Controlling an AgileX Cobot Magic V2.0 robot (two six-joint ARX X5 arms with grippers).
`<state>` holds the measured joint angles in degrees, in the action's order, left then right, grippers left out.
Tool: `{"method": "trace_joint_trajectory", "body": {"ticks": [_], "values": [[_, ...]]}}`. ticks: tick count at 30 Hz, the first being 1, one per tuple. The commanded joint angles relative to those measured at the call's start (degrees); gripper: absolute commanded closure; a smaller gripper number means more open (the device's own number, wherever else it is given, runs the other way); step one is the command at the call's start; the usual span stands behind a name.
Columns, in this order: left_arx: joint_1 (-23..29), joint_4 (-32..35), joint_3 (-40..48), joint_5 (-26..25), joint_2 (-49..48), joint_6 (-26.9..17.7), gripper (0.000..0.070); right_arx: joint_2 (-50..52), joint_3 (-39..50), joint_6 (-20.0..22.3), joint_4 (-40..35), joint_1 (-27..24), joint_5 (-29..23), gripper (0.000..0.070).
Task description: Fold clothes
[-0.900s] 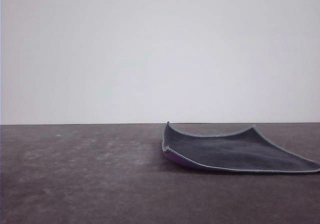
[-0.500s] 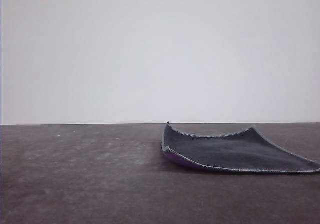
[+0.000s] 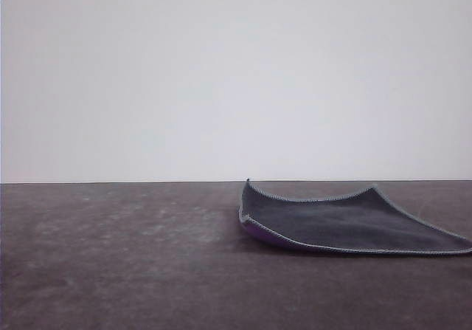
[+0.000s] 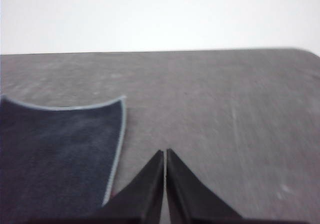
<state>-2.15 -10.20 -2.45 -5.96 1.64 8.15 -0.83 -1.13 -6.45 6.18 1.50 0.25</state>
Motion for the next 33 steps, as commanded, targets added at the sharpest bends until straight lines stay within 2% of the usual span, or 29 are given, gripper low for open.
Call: {"method": "trace_joint_trajectory", "body": {"ticks": [1, 7, 12, 16, 23, 28, 33], "values": [[-0.02, 0.99, -2.5, 2.22, 1.29, 2.05, 0.0678, -1.38, -1.82, -4.3, 0.48, 0.15, -0.3, 0.0696], [-0.02, 1.31, -13.96, 5.67, 12.01, 5.9, 0.0678, -11.99, -11.61, -4.93, 0.74, 0.26, -0.09, 0.0696], [-0.2, 0.94, -26.49, 5.11, 27.12, 5.55, 0.0678, -25.84, -23.98, -4.34, 1.25, 0.26, 1.87, 0.0696], [-0.24, 0.83, -36.57, 0.12, 41.7, 2.91, 0.0678, -38.0, -33.32, -2.44, 2.06, 0.26, 6.38, 0.0696], [-1.26, 0.79, -49.51, -7.59, 64.28, 1.89, 0.0677, -57.77, -44.56, 0.31, 3.23, 0.26, 12.59, 0.0696], [-3.95, 0.77, -54.78, -8.32, 75.8, -0.22, 0.0677, -68.81, -47.2, 0.93, 2.9, 0.26, 15.76, 0.0696], [-6.72, 0.81, -56.73, -9.75, 82.28, -0.61, 0.0677, -75.61, -47.23, 1.15, 3.09, 0.24, 18.76, 0.0696]]}}
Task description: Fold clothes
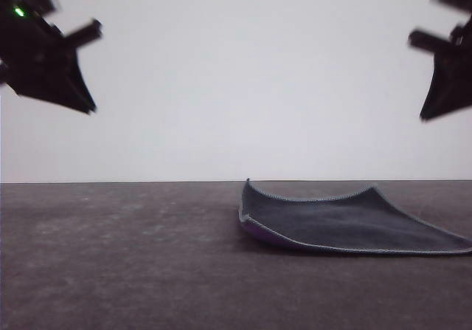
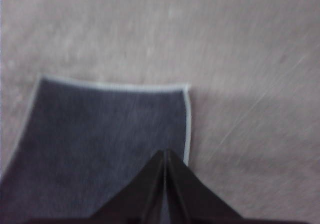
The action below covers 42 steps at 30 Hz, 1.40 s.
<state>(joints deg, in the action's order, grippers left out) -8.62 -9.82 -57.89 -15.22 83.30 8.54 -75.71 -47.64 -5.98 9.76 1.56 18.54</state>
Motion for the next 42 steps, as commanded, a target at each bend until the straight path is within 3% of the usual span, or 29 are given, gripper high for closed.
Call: {"method": "trace_joint_trajectory", "body": {"ticks": [1, 11, 13, 16, 18, 22, 30, 37, 42], "values": [[-0.98, 0.42, -1.31, -0.5, 1.49, -1.2, 0.0677, -1.71, -0.72, 0.66, -0.5, 0.17, 1.05, 0.0696], [-4.16, 0.35, -1.31, -0.42, 3.12, -2.31, 0.0669, -3.25, -0.72, 0.66, -0.41, 0.17, 1.03, 0.0695], [-4.16, 0.18, -1.31, -0.5, 3.12, -2.32, 0.0592, -3.25, -0.72, 0.68, -0.28, 0.17, 1.06, 0.0662], [-4.16, 0.0, -1.31, -1.24, 3.12, -2.32, 0.0271, -3.25, -0.72, 0.64, -0.31, 0.17, 1.03, 0.0317], [-4.16, -0.01, -1.31, -1.99, 3.12, -2.3, 0.0232, -3.25, -0.72, 0.63, -0.28, 0.17, 1.03, 0.0249], [-4.25, 0.02, -1.31, -3.88, 3.12, -2.25, 0.028, -3.25, -0.72, 0.63, -0.33, 0.17, 0.99, 0.0249], [-5.21, 2.35, -2.32, -6.39, 5.58, -0.87, 0.028, -6.05, -2.19, 0.73, -1.42, -0.87, 2.78, 0.0249], [-7.04, 2.01, -10.24, -13.0, 16.52, 1.61, 0.0279, -16.35, -13.06, 0.98, 2.11, -2.97, 10.67, 0.0249], [-9.74, 0.54, -19.17, -14.44, 25.5, 2.61, 0.0279, -24.61, -22.86, 3.0, 7.01, -3.66, 12.94, 0.0249]]}}
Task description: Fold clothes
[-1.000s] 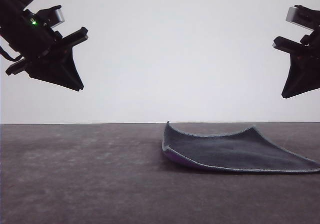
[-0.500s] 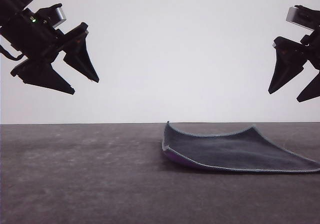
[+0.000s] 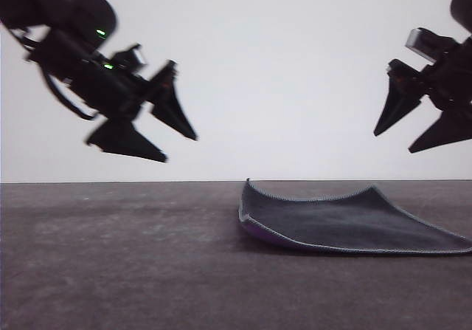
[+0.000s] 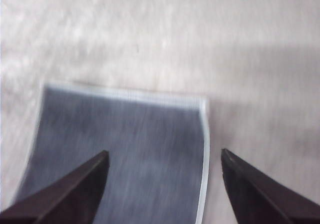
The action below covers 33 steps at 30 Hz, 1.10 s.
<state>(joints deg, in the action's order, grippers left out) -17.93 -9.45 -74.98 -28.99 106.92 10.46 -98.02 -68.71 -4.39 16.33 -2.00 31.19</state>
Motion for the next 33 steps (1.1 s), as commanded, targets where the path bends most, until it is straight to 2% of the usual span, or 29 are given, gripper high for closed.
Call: {"method": "trace_joint_trajectory", "body": {"ticks": [1, 7, 13, 22, 33], "values": [[-1.01, -0.46, -4.02, -0.66, 3.65, 0.72, 0.0279, -3.98, -3.46, 1.84, 1.27, -0.22, 0.68, 0.0249], [-3.94, -3.26, -13.93, -0.66, 13.05, 1.05, 0.0279, -13.12, -10.59, 3.59, 4.75, -0.59, 0.92, 0.0249], [-5.39, -2.87, -18.38, -0.61, 18.32, 2.65, 0.0279, -18.13, -12.09, 3.78, 4.28, -0.64, 2.94, 0.0249], [-6.31, -1.12, -18.86, -0.13, 20.32, 4.0, 0.0279, -20.49, -12.09, 3.97, 3.84, -0.61, 6.4, 0.025], [-8.24, 1.77, -18.86, -0.15, 20.5, 5.71, 0.0279, -20.5, -12.09, 3.87, 3.11, 0.08, 6.75, 0.0251]]}}
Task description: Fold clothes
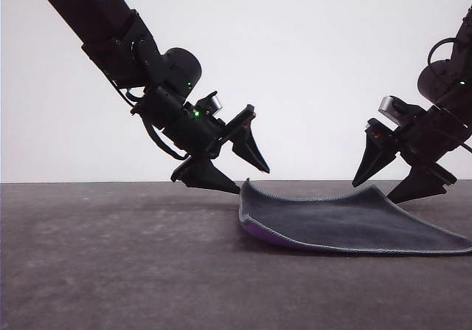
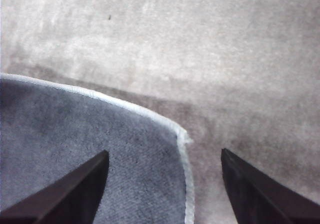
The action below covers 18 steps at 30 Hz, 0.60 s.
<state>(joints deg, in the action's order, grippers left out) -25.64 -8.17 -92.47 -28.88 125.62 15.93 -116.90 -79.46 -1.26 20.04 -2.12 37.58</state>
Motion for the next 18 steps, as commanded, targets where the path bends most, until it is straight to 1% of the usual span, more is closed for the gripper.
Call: {"method": "trace_joint_trajectory", "body": {"ticks": [1, 4, 6, 7, 9, 10, 12, 13, 15, 16, 18], "values": [[-0.72, 0.51, -1.38, -0.26, 1.89, 0.23, 0.0279, -1.62, -1.33, 0.74, -0.71, 0.28, 0.6, 0.0251], [-1.18, 0.47, -1.38, -0.26, 2.09, 0.23, 0.028, -1.62, -1.33, 0.74, -1.11, 0.62, 0.64, 0.028], [-1.37, 0.47, -1.38, -0.24, 2.2, 0.24, 0.0287, -1.62, -1.33, 0.74, -1.32, 0.84, 0.57, 0.0328], [-1.38, 0.47, -1.38, -0.24, 2.25, 0.25, 0.0302, -1.62, -1.33, 0.74, -1.42, 0.88, 0.57, 0.0362], [-1.38, 0.47, -1.38, -0.05, 2.39, 0.33, 0.0372, -1.62, -1.33, 0.67, -1.61, 0.89, 0.43, 0.0426], [-1.38, 0.47, -1.38, -0.06, 2.46, 0.47, 0.039, -1.62, -1.33, 0.6, -1.68, 0.89, 0.34, 0.0457], [-1.38, 0.49, -1.38, -0.04, 2.6, 1.03, 0.0399, -1.62, -1.33, 0.59, -1.71, 0.86, -0.1, 0.0537], [-1.38, 0.49, -1.38, -0.02, 2.68, 1.23, 0.0417, -1.62, -1.33, 0.59, -1.69, 0.86, -0.16, 0.0574], [-1.38, 0.46, -1.38, 0.17, 2.86, 1.26, 0.0522, -1.62, -1.33, 0.61, -1.73, 0.86, -0.19, 0.0651], [-1.38, 0.43, -1.38, 0.37, 2.92, 1.26, 0.0557, -1.62, -1.33, 0.61, -1.73, 0.86, -0.19, 0.0677], [-1.38, 0.48, -1.38, 0.66, 2.99, 1.23, 0.0564, -1.62, -1.33, 0.61, -1.77, 0.86, -0.25, 0.0691]]}}
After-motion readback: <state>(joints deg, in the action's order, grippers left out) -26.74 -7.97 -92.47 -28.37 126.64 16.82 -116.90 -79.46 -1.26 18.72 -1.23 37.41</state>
